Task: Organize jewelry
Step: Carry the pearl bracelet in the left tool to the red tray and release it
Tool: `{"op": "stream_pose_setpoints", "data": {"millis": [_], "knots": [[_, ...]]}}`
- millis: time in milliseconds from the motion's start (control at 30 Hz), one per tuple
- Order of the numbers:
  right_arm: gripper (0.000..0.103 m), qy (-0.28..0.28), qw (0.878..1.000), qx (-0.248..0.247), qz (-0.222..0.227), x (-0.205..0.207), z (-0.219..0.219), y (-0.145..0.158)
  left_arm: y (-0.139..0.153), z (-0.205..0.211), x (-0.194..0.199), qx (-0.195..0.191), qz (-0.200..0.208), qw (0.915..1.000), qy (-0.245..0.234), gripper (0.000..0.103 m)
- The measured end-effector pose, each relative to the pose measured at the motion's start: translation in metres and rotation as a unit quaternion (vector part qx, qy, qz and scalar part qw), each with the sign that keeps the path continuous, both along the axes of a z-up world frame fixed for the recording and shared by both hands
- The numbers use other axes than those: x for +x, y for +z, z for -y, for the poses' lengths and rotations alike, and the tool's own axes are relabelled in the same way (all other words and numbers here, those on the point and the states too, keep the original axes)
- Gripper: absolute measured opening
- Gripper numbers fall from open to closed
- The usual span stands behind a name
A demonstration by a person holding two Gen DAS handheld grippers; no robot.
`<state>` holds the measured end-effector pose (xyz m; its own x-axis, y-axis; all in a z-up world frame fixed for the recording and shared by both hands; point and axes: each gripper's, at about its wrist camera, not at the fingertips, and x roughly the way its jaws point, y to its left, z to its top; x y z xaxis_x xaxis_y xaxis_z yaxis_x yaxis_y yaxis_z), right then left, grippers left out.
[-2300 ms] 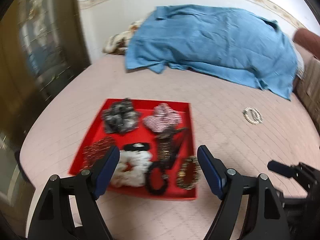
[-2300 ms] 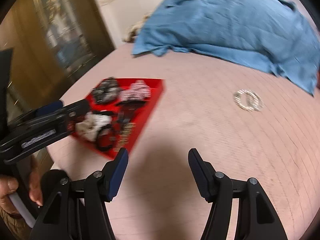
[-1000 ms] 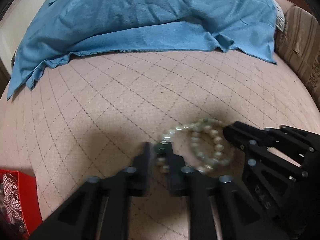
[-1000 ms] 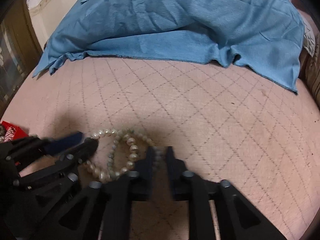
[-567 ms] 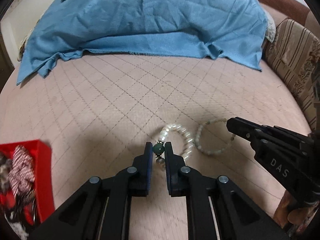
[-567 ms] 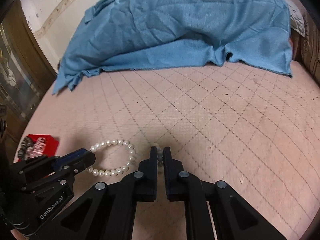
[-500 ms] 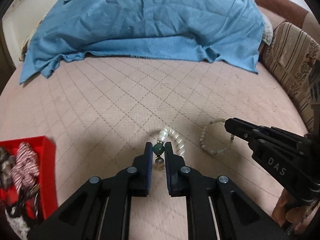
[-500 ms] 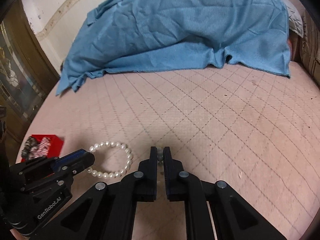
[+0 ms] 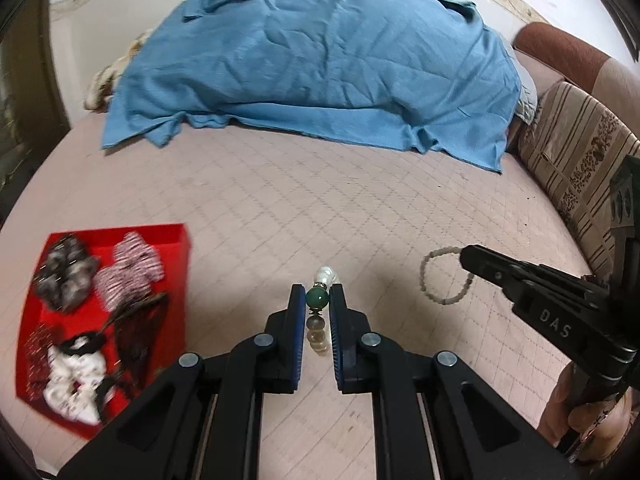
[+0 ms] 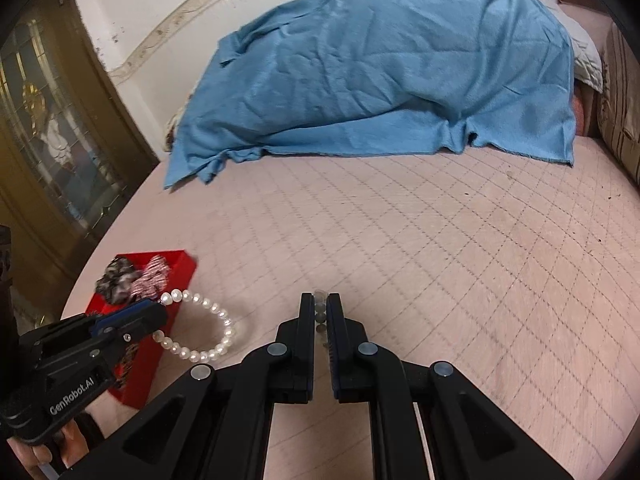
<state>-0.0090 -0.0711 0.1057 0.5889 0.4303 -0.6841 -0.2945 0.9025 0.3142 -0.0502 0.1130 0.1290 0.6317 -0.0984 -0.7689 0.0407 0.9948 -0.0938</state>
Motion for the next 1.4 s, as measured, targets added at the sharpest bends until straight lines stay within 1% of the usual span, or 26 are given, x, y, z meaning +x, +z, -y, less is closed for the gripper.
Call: {"op": "stream_pose_setpoints", "data": {"millis": [267, 467, 567, 767, 967, 1167, 1300, 1400], "knots": [[0.007, 0.033, 0.999, -0.005, 0.016, -0.030, -0.030, 0.020, 0.014, -0.047, -0.036, 0.016, 0.012, 0.9977, 0.064, 0.011], [0.007, 0.067, 0.997, -0.015, 0.027, -0.042, -0.064, 0.032, 0.021, -0.080, -0.050, 0.041, 0.026, 0.9931, 0.107, 0.011], [0.007, 0.084, 0.996, -0.020, 0.033, -0.046, -0.082, 0.038, 0.021, -0.098, -0.054, 0.041, 0.028, 0.9910, 0.124, 0.011], [0.007, 0.117, 0.992, -0.032, 0.036, -0.050, -0.123, 0.045, 0.018, -0.133, -0.057, 0.031, 0.029, 0.9879, 0.149, 0.011], [0.007, 0.148, 0.988, -0.037, 0.027, -0.047, -0.164, 0.044, 0.013, -0.162, -0.056, 0.034, 0.030, 0.9850, 0.166, 0.011], [0.007, 0.180, 0.982, -0.049, 0.028, -0.046, -0.207, 0.043, 0.007, -0.194, -0.050, 0.032, 0.031, 0.9818, 0.185, 0.011], [0.007, 0.198, 0.979, -0.050, 0.023, -0.041, -0.233, 0.041, 0.000, -0.213, -0.042, 0.032, 0.028, 0.9800, 0.194, 0.011], [0.007, 0.210, 0.976, -0.048, 0.018, -0.033, -0.255, 0.037, -0.012, -0.228, -0.032, 0.030, 0.018, 0.9785, 0.203, 0.011]]}}
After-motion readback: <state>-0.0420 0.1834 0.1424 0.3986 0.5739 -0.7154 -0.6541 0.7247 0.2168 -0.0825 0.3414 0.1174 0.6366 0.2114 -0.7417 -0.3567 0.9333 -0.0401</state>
